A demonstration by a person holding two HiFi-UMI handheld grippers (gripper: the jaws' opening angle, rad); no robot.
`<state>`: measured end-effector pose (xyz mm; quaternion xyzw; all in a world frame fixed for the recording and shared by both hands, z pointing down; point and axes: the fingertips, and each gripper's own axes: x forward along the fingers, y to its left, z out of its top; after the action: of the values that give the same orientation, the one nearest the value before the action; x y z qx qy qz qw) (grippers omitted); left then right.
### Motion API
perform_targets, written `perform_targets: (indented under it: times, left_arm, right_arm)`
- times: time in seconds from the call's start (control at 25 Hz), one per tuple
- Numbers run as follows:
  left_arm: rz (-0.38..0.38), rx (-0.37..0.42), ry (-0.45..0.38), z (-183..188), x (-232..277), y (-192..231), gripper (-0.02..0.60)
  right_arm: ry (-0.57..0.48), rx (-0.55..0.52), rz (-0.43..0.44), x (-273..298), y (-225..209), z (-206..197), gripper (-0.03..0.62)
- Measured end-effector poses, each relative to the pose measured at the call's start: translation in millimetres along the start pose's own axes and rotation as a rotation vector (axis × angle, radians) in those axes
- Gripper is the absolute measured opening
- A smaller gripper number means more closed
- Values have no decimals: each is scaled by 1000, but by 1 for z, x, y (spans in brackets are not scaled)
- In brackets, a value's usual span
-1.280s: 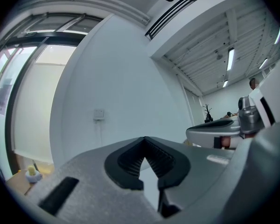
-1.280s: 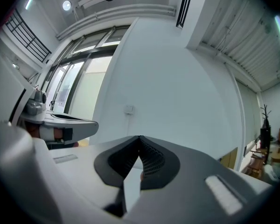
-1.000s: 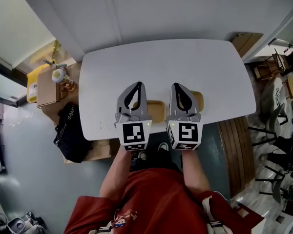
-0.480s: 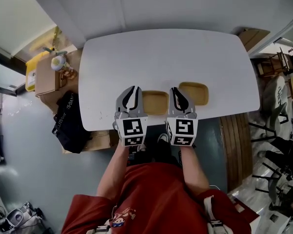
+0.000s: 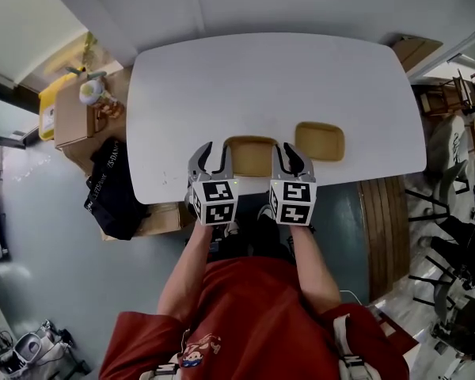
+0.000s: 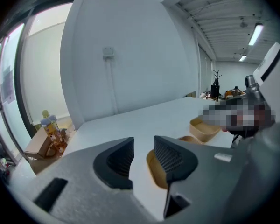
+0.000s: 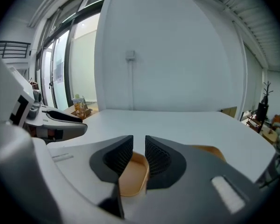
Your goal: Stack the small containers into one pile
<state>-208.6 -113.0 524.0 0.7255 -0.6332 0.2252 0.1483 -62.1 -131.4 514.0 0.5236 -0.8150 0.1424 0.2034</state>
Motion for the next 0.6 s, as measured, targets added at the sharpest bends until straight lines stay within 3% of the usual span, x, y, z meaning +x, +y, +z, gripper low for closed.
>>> perform_targets:
  times: [0.32,0.6]
  left_arm:
    - [-34,-33,125,-44,19,-5,172]
    - [-49,-38,206,-71,30,-9,178]
  right_arm:
    - [151,1,-33,18,-4,-50,118]
    - [225,10,-46,24,-8,-76,121]
